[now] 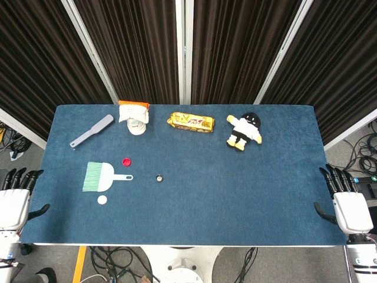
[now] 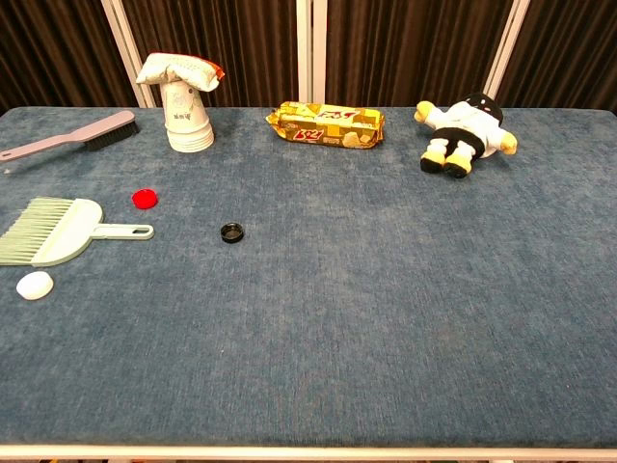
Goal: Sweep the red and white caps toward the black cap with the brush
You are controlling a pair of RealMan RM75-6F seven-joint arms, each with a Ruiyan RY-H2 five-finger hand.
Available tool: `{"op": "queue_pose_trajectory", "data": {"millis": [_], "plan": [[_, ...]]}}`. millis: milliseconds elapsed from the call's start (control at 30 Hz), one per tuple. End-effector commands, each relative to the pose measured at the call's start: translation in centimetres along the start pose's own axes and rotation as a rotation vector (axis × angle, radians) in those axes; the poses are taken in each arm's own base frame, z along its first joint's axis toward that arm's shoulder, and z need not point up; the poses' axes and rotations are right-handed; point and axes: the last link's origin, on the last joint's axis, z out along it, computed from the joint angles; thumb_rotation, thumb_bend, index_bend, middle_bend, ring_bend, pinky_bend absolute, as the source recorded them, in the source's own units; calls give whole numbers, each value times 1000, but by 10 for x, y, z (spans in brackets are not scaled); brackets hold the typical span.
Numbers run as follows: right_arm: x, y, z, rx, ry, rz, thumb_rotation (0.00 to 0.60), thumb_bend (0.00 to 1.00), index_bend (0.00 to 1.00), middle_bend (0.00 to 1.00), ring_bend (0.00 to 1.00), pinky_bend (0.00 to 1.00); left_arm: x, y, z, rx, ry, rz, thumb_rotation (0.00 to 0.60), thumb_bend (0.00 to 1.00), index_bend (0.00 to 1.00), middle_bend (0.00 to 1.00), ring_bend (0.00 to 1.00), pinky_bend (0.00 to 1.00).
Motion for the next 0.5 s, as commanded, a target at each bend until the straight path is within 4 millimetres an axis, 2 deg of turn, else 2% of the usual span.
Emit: {"op": "queue_pose_trajectory", "data": {"millis": [33, 267, 367, 500], "plan": [[0, -1, 1, 2, 0, -1, 600, 203, 0, 29, 0, 0, -1, 0, 1, 1, -5, 1, 600, 4, 163, 190, 99, 83], [4, -1, 2, 13, 19, 3, 600, 206, 0, 34, 0, 0, 3, 4, 8, -25, -5, -17, 600, 28, 170, 194, 99, 84], [9, 0, 3, 15, 43, -11, 600, 205, 0, 40, 0, 0, 2, 9, 18, -53, -19, -7, 600, 84, 199, 220, 99, 84], [18, 0, 3, 24, 81, -29, 600, 198, 0, 52, 0, 0, 1, 23, 38, -102, -39, -54, 600, 110, 239, 246, 100, 84]]}}
